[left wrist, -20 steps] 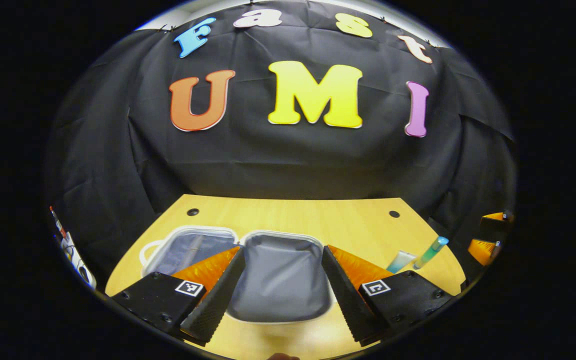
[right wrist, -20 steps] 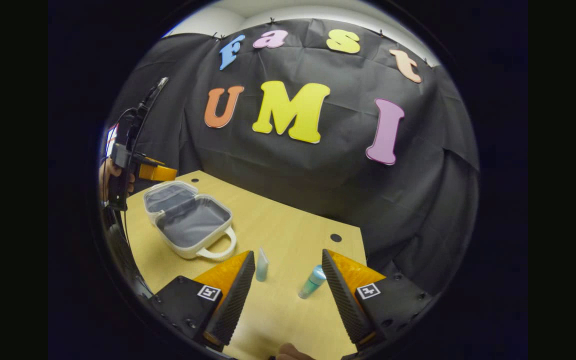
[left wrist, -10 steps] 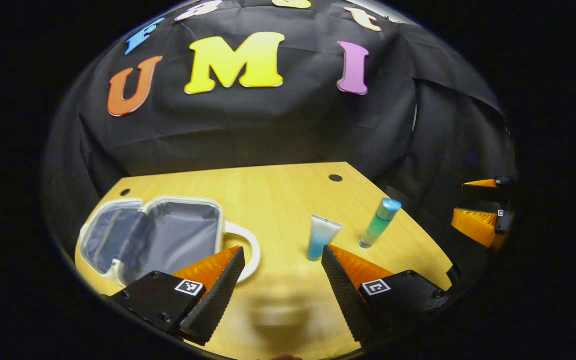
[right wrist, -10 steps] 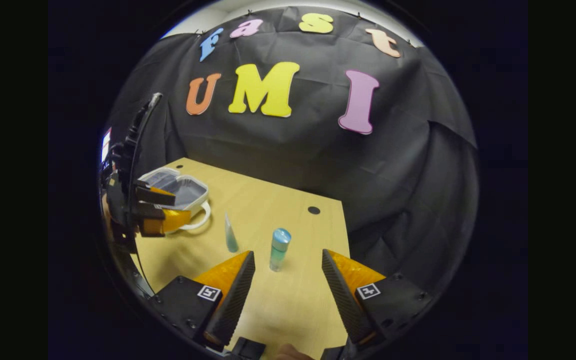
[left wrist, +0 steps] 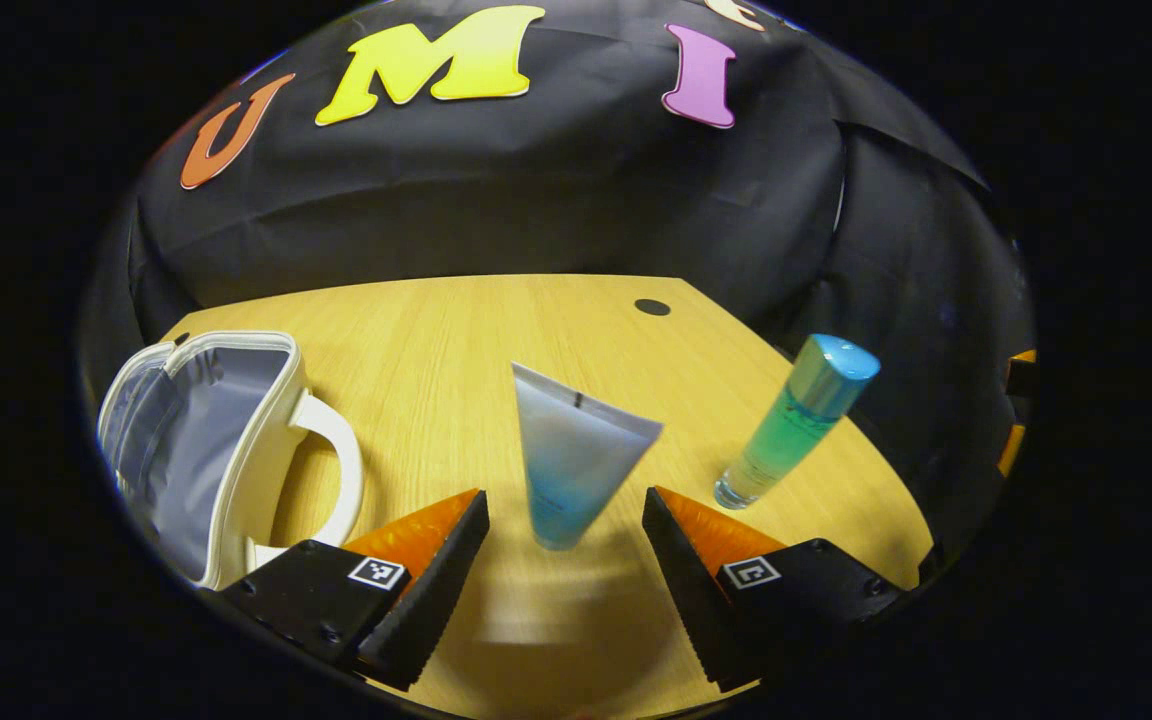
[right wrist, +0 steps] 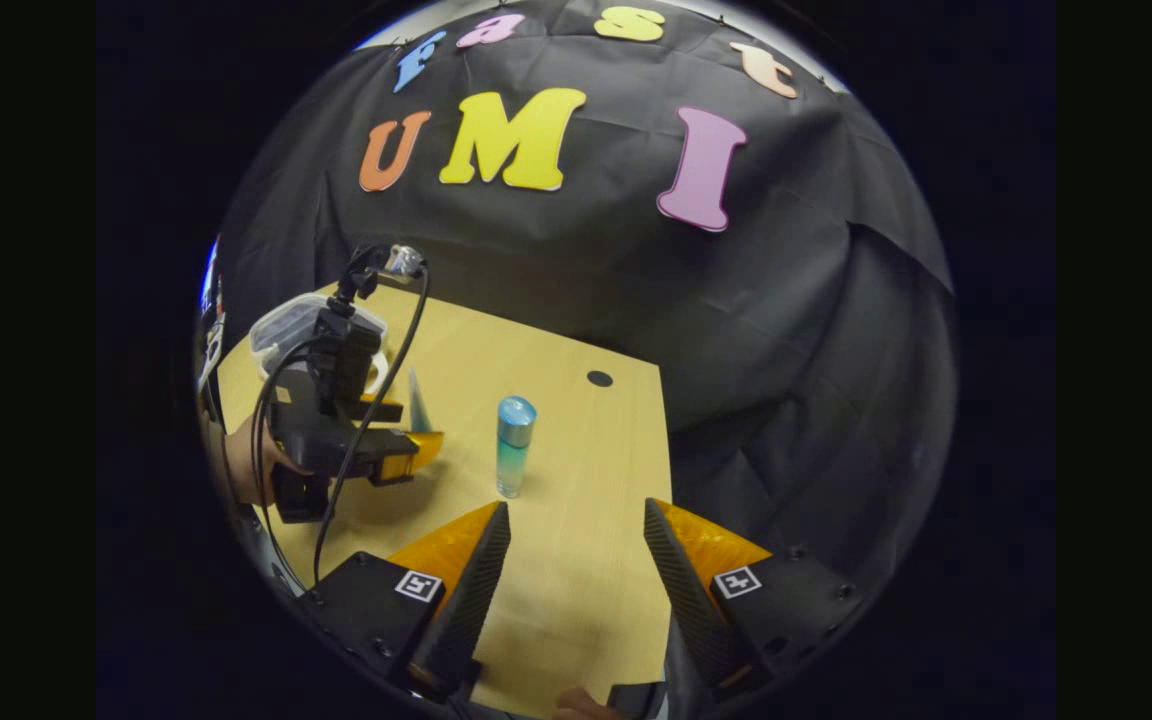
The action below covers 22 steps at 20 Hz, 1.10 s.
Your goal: First open the suitcase, pack the skin care products into it, and then close the suitcase.
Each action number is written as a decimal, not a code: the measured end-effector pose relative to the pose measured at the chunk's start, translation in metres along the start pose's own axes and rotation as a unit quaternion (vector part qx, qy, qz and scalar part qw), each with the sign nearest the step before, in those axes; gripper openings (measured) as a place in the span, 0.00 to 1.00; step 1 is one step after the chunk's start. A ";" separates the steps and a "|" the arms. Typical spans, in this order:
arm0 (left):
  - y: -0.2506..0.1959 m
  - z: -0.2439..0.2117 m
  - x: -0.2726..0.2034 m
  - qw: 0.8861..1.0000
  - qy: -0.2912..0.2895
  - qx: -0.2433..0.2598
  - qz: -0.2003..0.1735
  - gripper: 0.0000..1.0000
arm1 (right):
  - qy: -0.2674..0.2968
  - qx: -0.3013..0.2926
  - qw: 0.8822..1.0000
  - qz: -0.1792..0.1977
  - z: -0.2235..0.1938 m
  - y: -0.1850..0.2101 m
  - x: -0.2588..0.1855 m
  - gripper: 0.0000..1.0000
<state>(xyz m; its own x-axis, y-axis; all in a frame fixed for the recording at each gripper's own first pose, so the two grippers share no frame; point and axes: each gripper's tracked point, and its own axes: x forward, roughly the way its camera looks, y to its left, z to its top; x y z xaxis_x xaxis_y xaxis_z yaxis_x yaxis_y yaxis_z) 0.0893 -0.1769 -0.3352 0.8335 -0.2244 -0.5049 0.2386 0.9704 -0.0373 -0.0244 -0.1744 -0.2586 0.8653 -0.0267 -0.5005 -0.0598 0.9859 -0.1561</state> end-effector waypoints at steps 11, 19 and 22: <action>0.006 0.000 0.022 0.999 0.011 0.037 -0.002 0.47 | 0.011 0.015 1.000 0.022 0.004 0.022 0.030 0.80; 0.031 0.052 -0.071 0.999 0.000 0.034 0.007 0.45 | 0.003 0.041 0.998 0.046 0.019 0.067 0.095 0.79; 0.044 0.066 -0.109 0.999 0.001 0.041 0.017 0.45 | 0.012 0.041 0.998 0.045 0.012 0.081 0.126 0.79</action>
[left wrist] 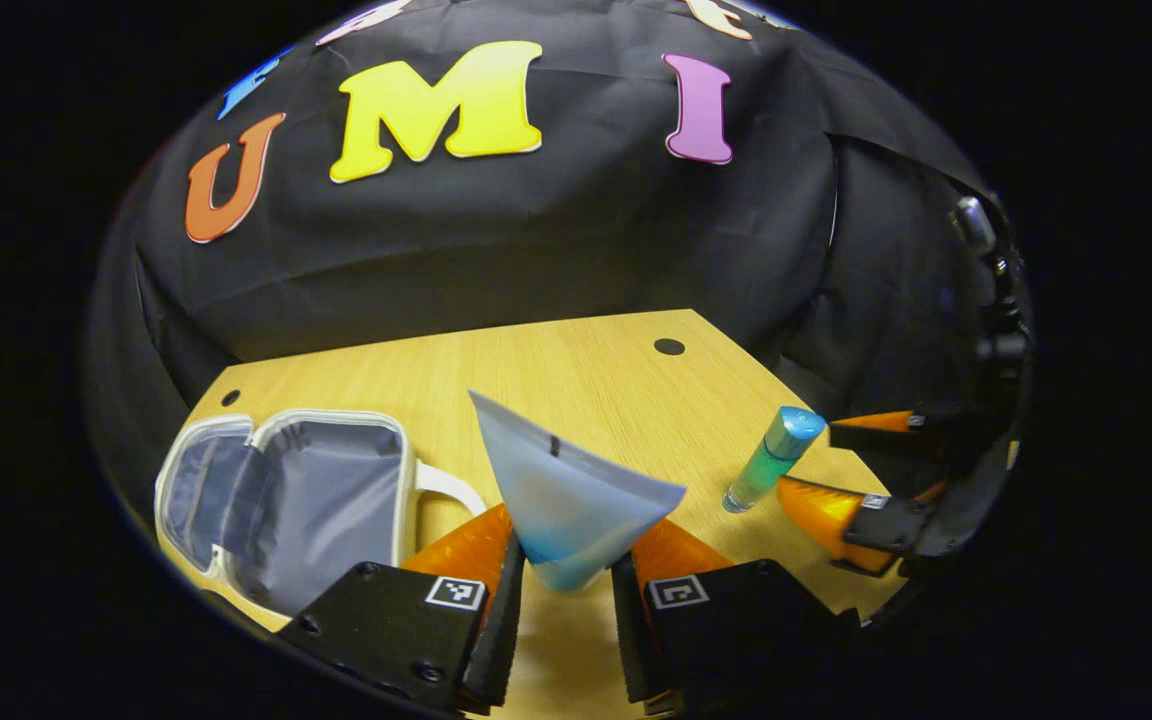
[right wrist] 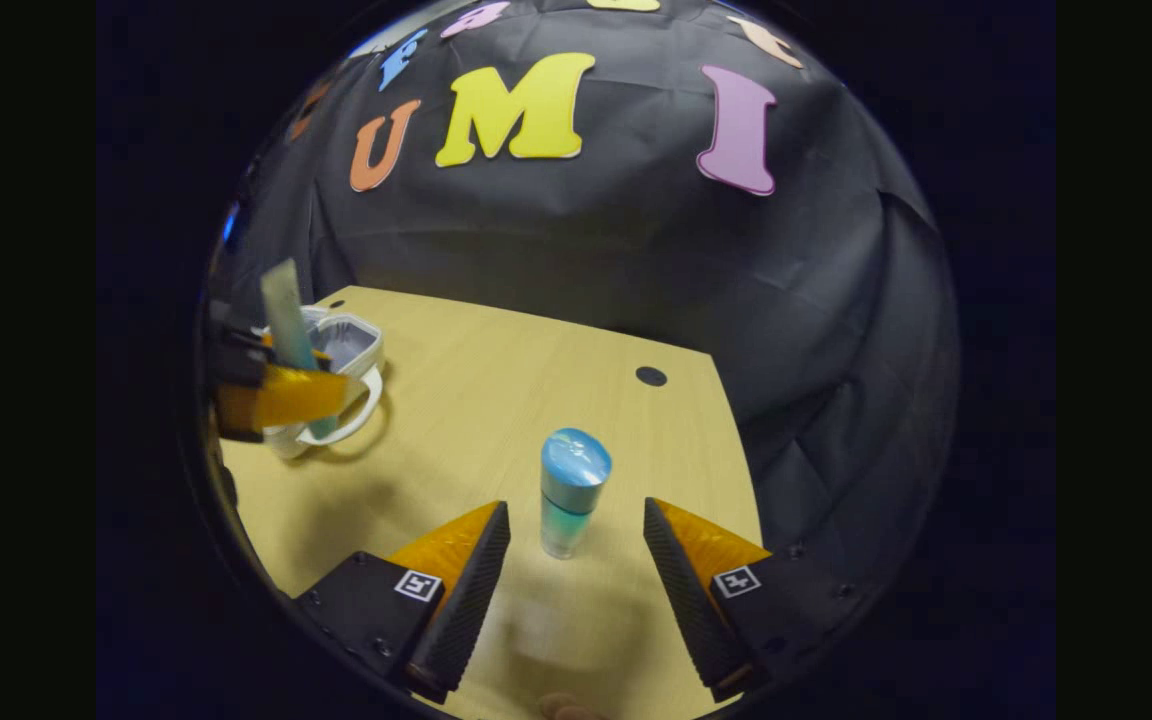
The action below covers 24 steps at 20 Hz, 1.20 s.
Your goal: First open the suitcase, pack the skin care products into it, and then close the suitcase.
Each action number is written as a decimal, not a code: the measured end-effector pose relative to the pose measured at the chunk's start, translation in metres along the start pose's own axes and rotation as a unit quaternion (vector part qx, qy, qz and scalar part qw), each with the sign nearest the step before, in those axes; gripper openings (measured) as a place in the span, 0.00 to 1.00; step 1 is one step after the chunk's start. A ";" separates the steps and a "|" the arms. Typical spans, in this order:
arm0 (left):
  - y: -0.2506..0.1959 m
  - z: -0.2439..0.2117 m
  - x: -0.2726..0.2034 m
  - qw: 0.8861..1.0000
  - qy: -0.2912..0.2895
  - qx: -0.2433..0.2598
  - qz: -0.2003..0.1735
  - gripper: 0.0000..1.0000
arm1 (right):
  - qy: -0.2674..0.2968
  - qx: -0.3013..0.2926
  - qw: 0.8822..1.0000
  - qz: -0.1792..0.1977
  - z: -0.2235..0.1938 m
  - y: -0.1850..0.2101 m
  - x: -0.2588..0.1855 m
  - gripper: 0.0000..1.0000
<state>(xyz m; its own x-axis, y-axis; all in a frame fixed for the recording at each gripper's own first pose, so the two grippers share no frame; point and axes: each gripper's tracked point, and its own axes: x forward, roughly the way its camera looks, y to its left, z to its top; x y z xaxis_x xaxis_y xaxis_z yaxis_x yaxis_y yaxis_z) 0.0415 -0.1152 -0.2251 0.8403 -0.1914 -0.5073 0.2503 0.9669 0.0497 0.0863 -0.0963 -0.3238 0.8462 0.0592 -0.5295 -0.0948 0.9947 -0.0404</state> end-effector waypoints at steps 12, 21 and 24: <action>0.071 0.007 -0.123 0.995 -0.006 -0.048 0.082 0.45 | 0.004 0.017 0.999 -0.034 -0.015 0.014 0.060 0.59; 0.154 -0.016 -0.135 0.991 0.009 -0.074 0.108 0.45 | -0.005 0.033 0.998 -0.061 -0.024 0.022 0.047 0.36; 0.179 -0.024 -0.120 0.991 0.019 -0.083 0.107 0.45 | -0.005 0.041 0.996 -0.077 -0.030 0.023 0.034 0.36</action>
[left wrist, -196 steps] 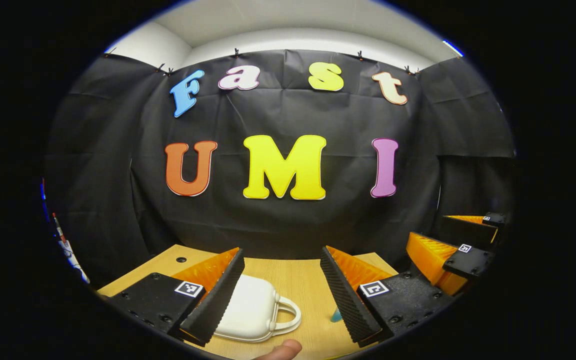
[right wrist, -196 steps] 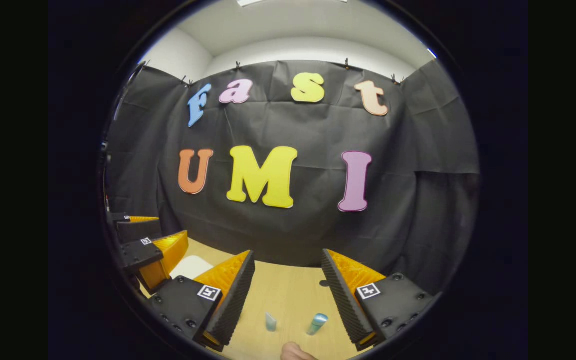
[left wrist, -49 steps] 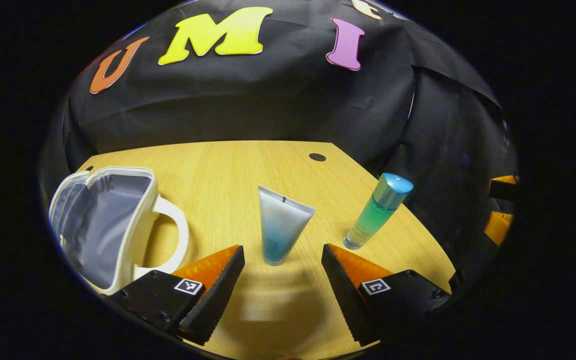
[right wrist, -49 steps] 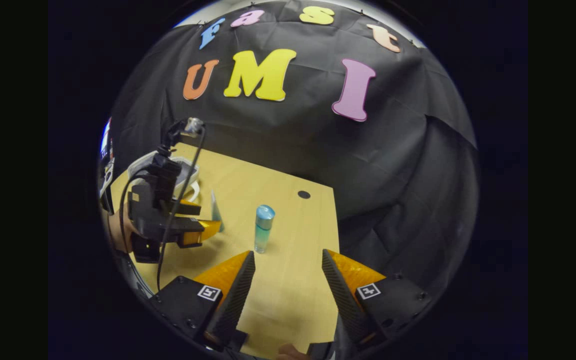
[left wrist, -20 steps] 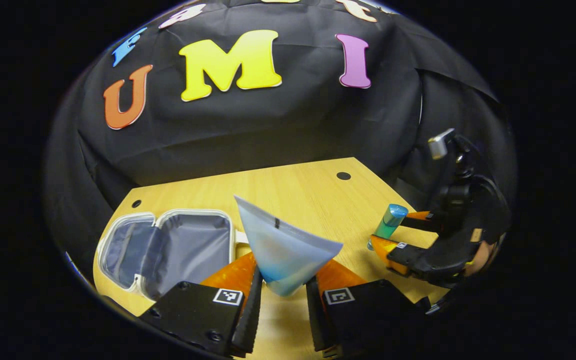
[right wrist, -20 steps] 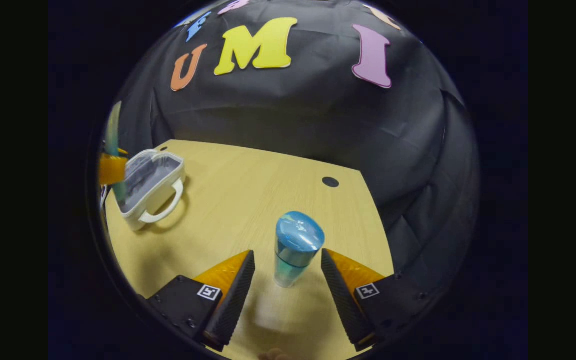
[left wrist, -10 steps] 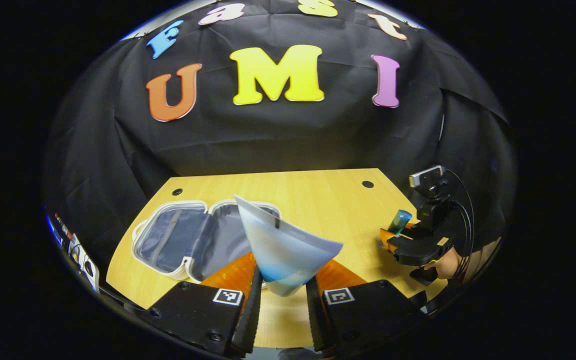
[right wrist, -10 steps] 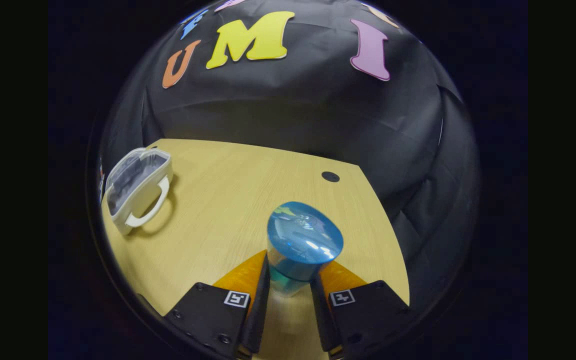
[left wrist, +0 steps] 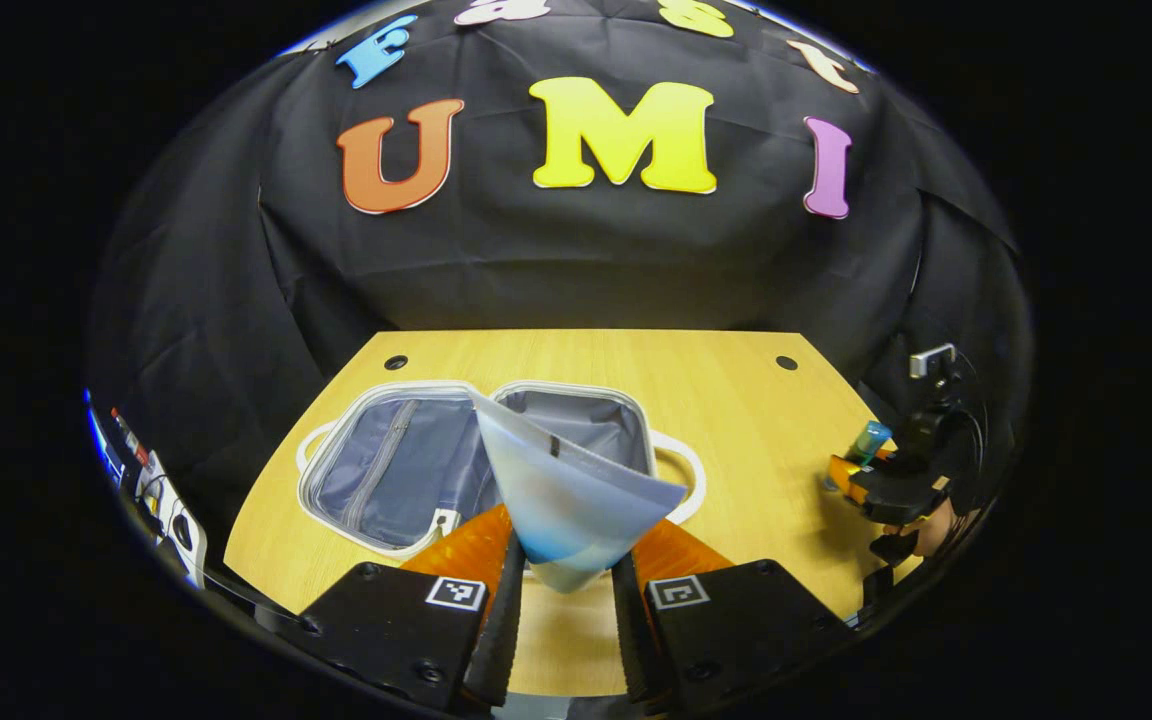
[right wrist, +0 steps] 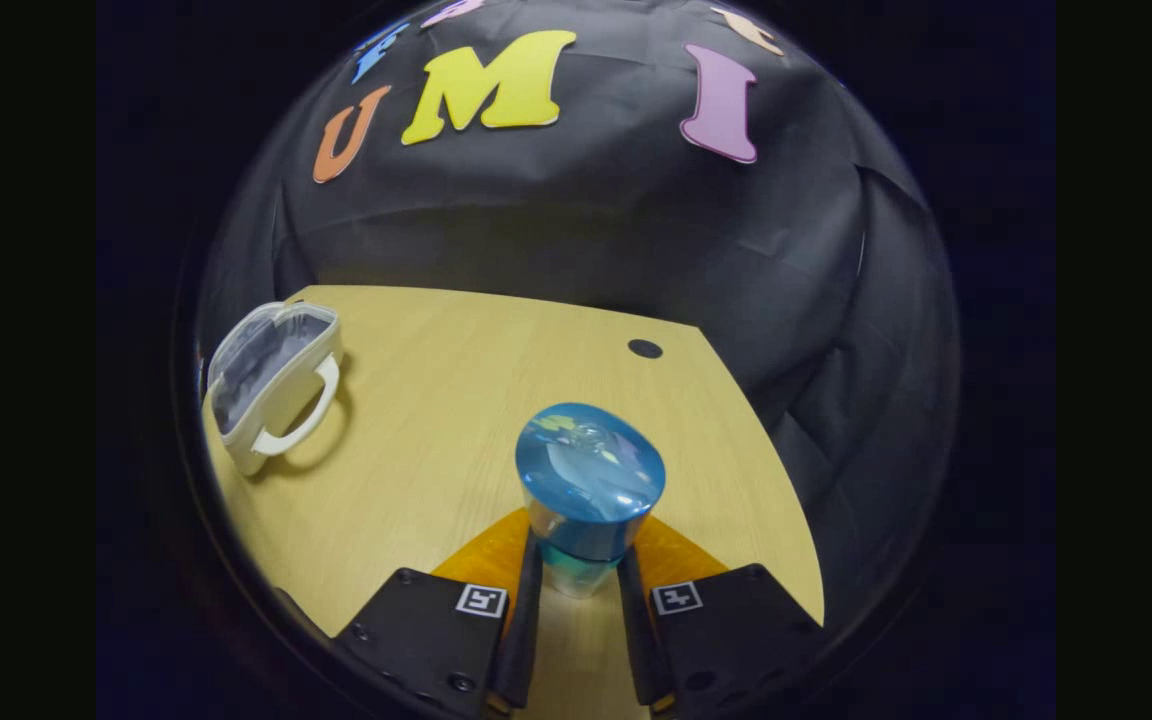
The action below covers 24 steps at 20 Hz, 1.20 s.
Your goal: First open the suitcase, pack the skin care products into it, and then close the suitcase.
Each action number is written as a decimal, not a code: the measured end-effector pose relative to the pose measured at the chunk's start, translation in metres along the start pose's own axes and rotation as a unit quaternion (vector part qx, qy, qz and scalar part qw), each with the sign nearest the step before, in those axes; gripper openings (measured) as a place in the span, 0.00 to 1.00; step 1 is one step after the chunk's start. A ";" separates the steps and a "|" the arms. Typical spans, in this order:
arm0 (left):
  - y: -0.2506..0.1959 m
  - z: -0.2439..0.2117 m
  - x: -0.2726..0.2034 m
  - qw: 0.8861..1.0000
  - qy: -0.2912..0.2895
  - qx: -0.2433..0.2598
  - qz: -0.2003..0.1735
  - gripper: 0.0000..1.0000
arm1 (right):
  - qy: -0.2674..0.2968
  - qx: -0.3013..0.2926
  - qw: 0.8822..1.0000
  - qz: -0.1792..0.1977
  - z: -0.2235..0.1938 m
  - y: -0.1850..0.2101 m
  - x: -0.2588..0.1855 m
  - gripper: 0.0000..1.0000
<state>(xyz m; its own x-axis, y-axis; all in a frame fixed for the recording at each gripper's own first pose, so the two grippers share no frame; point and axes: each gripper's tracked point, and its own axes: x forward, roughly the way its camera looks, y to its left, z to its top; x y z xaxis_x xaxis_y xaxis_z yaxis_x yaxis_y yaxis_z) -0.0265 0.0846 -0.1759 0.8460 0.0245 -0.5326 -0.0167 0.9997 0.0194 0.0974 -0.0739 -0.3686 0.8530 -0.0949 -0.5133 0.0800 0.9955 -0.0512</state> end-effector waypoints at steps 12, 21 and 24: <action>0.023 -0.055 0.116 0.994 0.086 0.033 -0.051 0.45 | -0.008 0.040 0.999 -0.026 0.051 0.051 -0.125 0.36; 0.033 -0.111 0.154 0.980 0.192 0.021 -0.039 0.46 | 0.001 0.023 1.000 -0.012 0.059 0.075 -0.175 0.36; 0.033 -0.111 0.163 0.975 0.219 0.022 -0.029 0.45 | 0.018 0.037 0.999 -0.009 0.051 0.075 -0.175 0.36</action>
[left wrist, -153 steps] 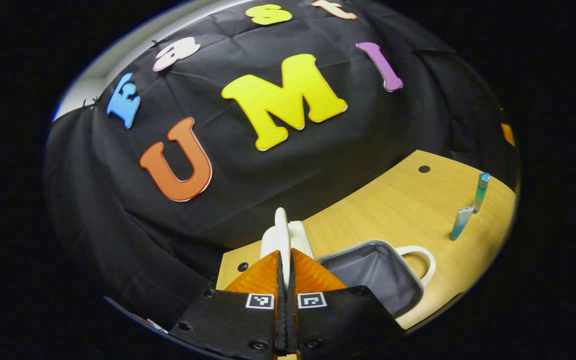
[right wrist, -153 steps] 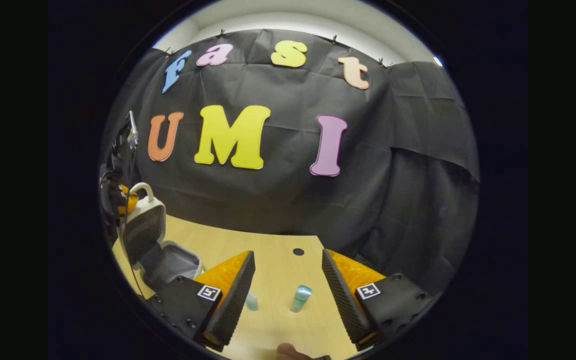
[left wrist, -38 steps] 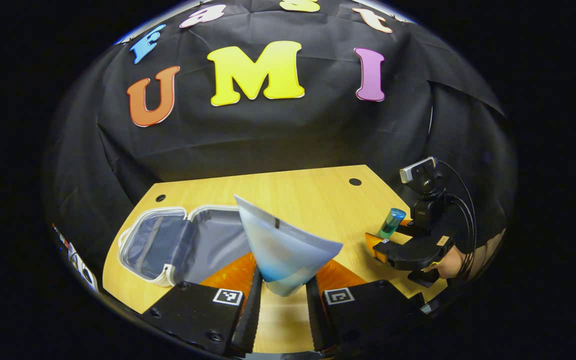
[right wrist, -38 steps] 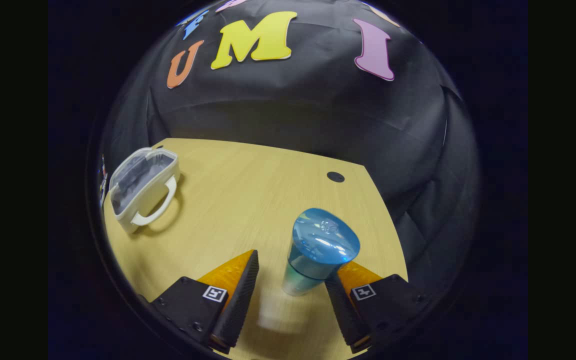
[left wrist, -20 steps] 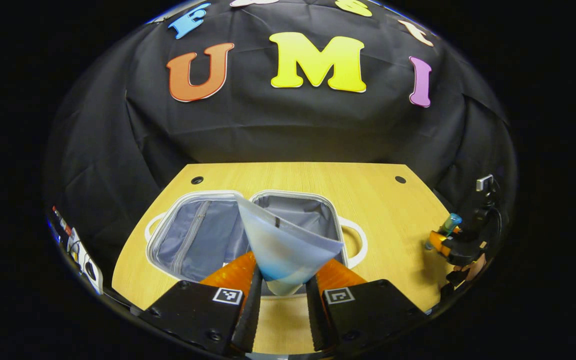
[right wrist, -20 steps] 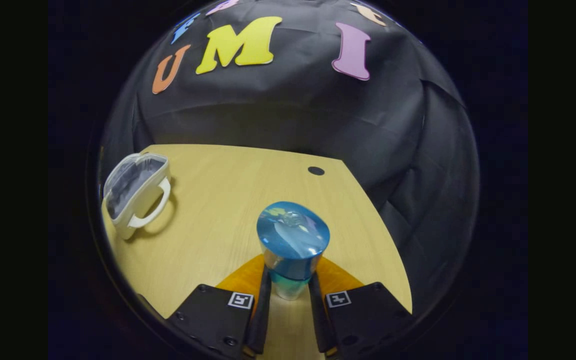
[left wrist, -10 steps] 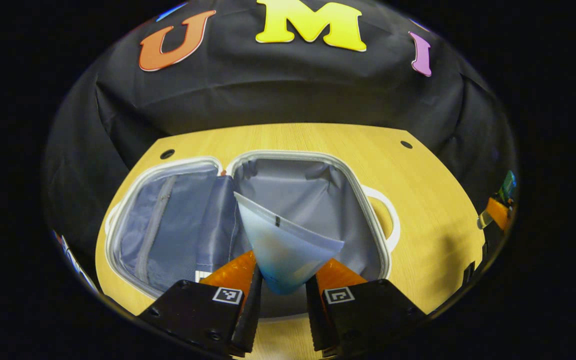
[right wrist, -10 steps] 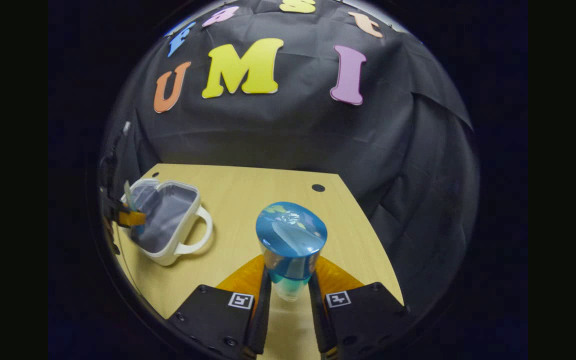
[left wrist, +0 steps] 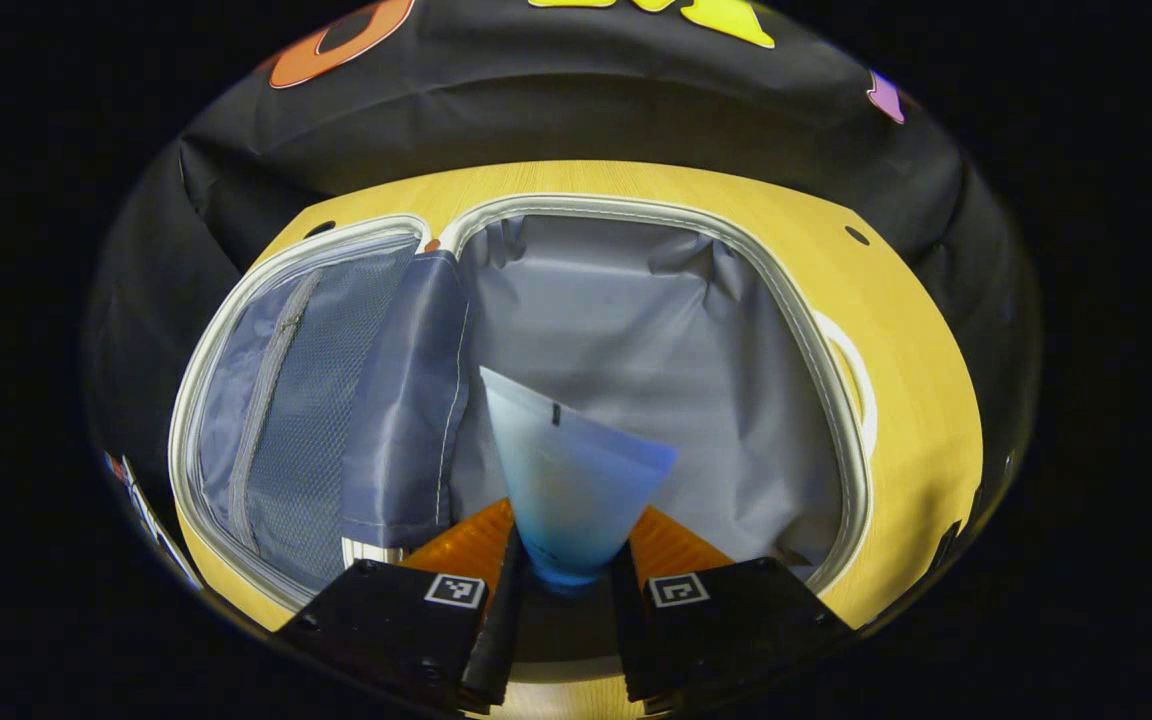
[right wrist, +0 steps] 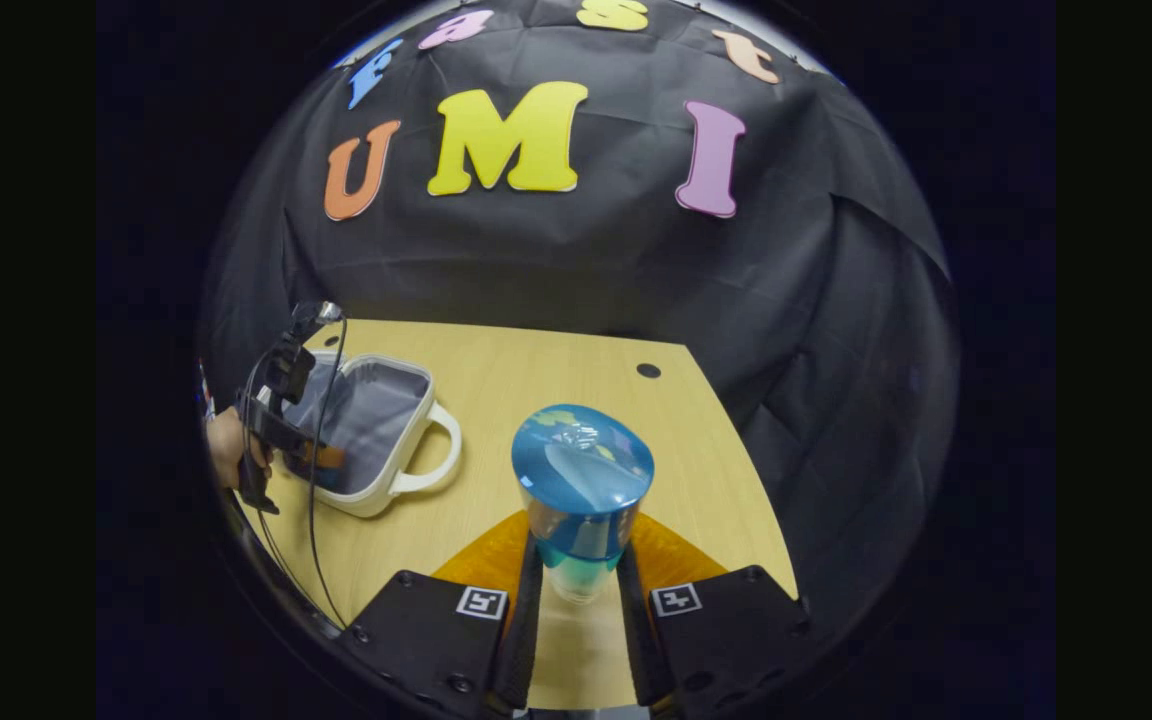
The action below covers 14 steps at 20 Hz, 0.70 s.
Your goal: First open the suitcase, pack the skin care products into it, and then close the suitcase.
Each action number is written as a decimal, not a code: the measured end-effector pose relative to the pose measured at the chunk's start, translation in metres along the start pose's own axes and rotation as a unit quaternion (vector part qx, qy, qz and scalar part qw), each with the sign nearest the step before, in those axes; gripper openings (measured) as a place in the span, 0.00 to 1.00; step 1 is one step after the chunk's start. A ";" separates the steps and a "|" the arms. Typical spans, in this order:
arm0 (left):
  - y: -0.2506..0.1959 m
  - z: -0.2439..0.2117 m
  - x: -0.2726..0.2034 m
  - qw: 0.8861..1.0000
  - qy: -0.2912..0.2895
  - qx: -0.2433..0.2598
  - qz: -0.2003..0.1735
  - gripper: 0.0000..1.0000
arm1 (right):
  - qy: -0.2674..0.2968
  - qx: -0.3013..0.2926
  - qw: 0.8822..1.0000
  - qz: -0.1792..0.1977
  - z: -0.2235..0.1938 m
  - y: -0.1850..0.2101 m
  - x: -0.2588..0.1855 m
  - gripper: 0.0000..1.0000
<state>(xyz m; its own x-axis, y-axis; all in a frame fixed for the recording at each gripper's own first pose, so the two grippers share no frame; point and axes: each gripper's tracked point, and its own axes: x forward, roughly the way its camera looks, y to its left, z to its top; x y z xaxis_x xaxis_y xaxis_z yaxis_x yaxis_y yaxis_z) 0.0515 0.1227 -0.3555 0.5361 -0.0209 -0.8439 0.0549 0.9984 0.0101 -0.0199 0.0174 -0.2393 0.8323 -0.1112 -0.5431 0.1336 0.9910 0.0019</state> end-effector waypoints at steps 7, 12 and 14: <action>0.000 -0.002 0.011 0.999 0.042 -0.002 0.013 0.45 | -0.001 -0.014 1.000 0.013 0.003 0.006 0.010 0.33; 0.000 -0.002 0.013 0.998 0.050 0.005 0.029 0.38 | 0.007 -0.021 0.999 0.029 -0.002 0.014 0.014 0.36; 0.004 -0.002 0.009 0.998 0.052 0.006 0.042 0.50 | 0.005 -0.025 0.999 0.038 0.002 0.021 0.016 0.33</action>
<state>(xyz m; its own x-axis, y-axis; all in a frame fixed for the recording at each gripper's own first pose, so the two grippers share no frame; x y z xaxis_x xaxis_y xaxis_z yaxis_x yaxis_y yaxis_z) 0.0549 0.1269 -0.3644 0.4485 0.0687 -0.8911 0.0240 0.9958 0.0888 -0.0028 0.0360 -0.2462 0.8333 -0.0346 -0.5518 0.0427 0.9991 0.0019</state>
